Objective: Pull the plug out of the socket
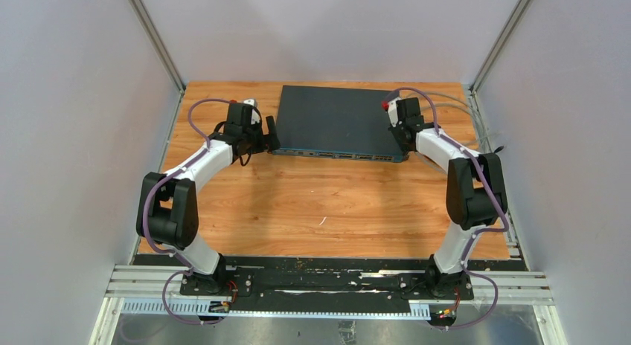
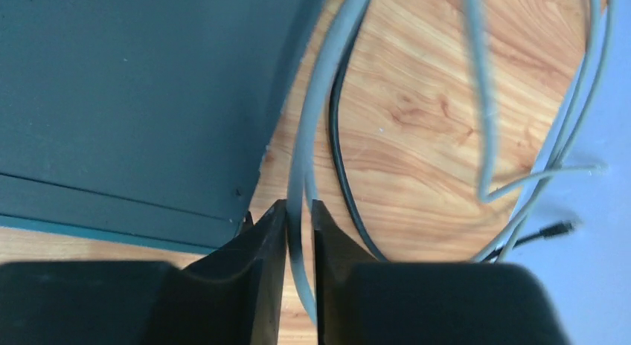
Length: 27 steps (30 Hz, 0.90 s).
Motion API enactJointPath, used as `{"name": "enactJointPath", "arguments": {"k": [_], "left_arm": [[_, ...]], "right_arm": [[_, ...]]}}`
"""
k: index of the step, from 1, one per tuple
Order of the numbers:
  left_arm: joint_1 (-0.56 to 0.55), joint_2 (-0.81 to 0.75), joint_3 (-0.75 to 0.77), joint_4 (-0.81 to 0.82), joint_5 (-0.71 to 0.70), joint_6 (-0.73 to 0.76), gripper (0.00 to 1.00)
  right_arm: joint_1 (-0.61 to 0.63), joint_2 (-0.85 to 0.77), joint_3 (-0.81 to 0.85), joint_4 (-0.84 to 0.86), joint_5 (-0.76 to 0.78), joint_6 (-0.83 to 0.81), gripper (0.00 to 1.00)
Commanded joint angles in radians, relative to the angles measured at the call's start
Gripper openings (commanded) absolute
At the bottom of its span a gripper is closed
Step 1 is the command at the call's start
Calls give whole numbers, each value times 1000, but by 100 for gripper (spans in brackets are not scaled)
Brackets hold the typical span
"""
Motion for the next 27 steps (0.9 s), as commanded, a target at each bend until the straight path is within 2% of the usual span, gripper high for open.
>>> {"name": "enactJointPath", "arguments": {"k": [1,5,11,15,19,21,27], "left_arm": [[9,8,25,-7,14,21,100],[11,16,50,-14,19,24,100],[12,41,118,-40,27,29,100],[15,49,152,-42,40,29,100],[20,70,187,-38,50,22,100],[23,89,205,-37,61,20,100],[30,167,275,-52,89,30,100]], "right_arm": [[-26,60,58,-1,-51,-14,33],[-31,76,75,-5,-45,12,50],[-32,71,88,-12,8,36,54],[-30,-32,91,-71,-137,75,59],[-31,-146,53,-85,-345,178,70],[-31,-165,32,-67,-403,243,72],[-27,-176,-38,-73,-401,556,72]]}}
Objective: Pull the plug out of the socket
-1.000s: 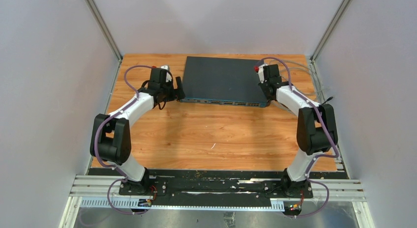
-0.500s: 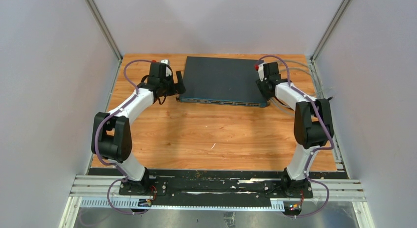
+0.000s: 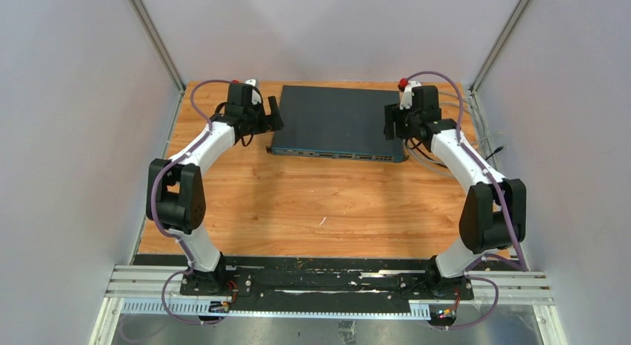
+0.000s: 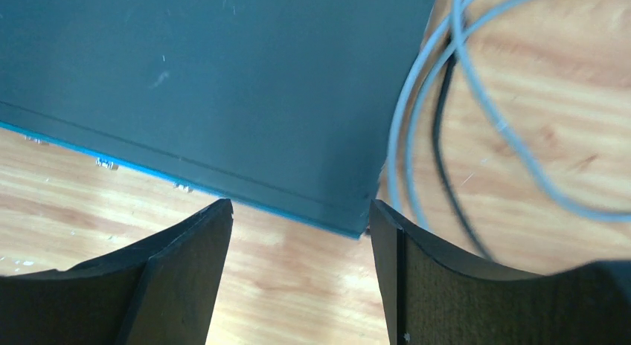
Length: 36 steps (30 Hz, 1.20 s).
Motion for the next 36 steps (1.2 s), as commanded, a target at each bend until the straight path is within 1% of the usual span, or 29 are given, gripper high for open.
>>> {"name": "enactJointPath", "arguments": {"k": [1,4,7,13,22,24,30,33,36], "left_arm": [[13,66,62,-18,37,18,100],[13,101,88,-24,53,37,100],[16,131,107,-34,58,47,100],[22,161,110,-32,76,58,100],[33,192,130,-32,106,80,100],[33,201,136,-34,109,83,100],[37,229,153,-41,122,93,100],[39,238,156,-40,134,94,100],[39,245,158,-40,139,97,100]], "right_arm": [[4,0,-135,-18,-47,274,73],[9,1,-180,7,1,301,73],[9,23,-172,-15,61,300,73],[10,64,-155,7,102,286,73],[8,138,-101,46,106,257,74],[7,148,-92,45,143,250,74],[8,153,-74,38,176,228,74],[6,167,-64,34,172,219,74],[6,191,-63,37,137,225,74]]}}
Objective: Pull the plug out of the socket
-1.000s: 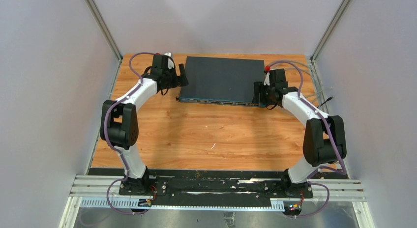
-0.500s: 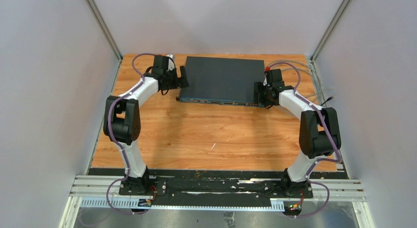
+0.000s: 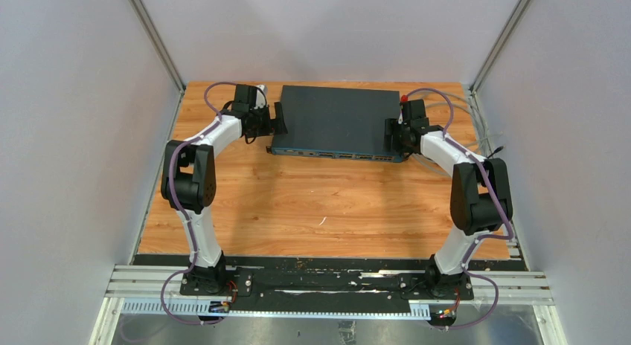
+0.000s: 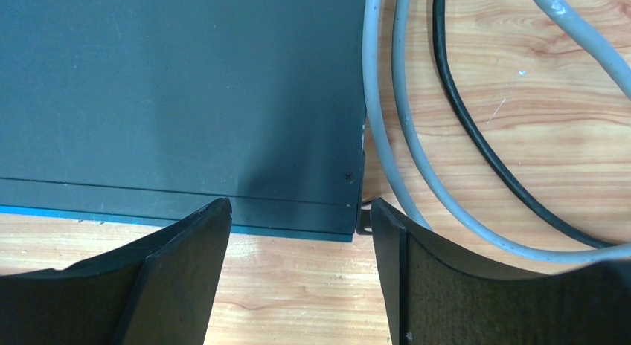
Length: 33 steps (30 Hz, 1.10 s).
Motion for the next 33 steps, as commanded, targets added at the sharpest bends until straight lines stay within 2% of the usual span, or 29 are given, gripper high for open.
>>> {"name": "enactJointPath", "arguments": {"k": [1,12,23,29,33], "left_arm": [[12,19,30,-16,30,20,100],[13,64,60,-15,89,22,100],[13,186,166,-46,144,-5,100],[11,199,131,-14,198,-41,100],[9,165,62,31,227,-68,100]], "right_arm": [[3,51,25,4,-17,-10,74],[0,120,56,9,29,-11,74],[-14,254,159,19,-72,18,75],[-15,317,206,-8,-83,20,75],[-13,320,170,15,-175,24,75]]}}
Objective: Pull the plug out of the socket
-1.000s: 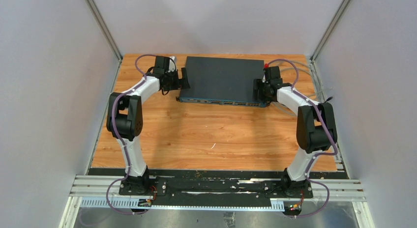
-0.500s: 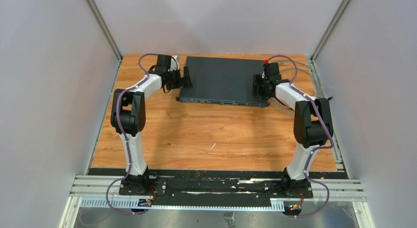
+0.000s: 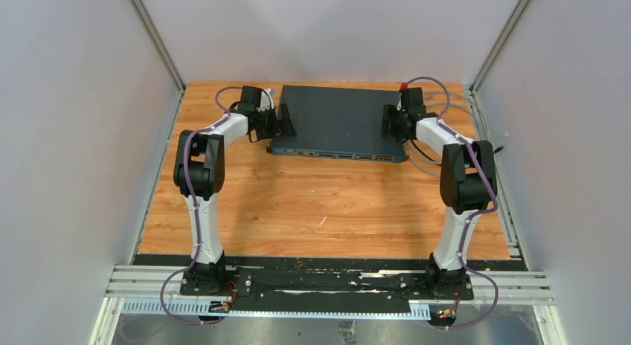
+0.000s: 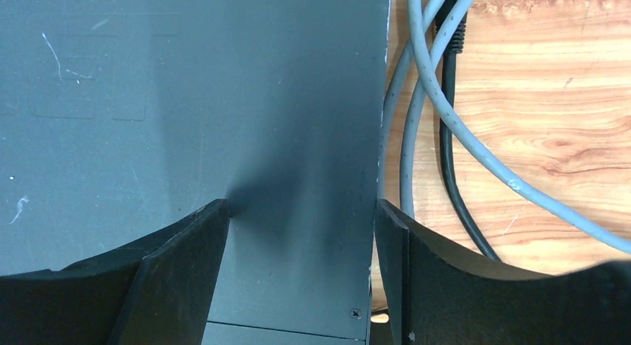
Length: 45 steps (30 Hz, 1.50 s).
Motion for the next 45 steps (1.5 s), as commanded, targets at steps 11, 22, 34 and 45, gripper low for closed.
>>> {"name": "enactJointPath", "arguments": {"k": [11,22,34,45], "left_arm": [[-51,-181,-325,112,79,-64,100],[-119,-332,-659,247,88,-110,100],[-225,-643,-1019,287,-35,-233,100],[-230,-907,-1201,221,-127,-318,100]], "right_arm": [[127,-21,-278,42,-308,0,71],[242,-151,-539,161,-395,76,70],[337,-372,-763,171,-386,180,70],[424,-386,-798,258,-414,179,68]]}}
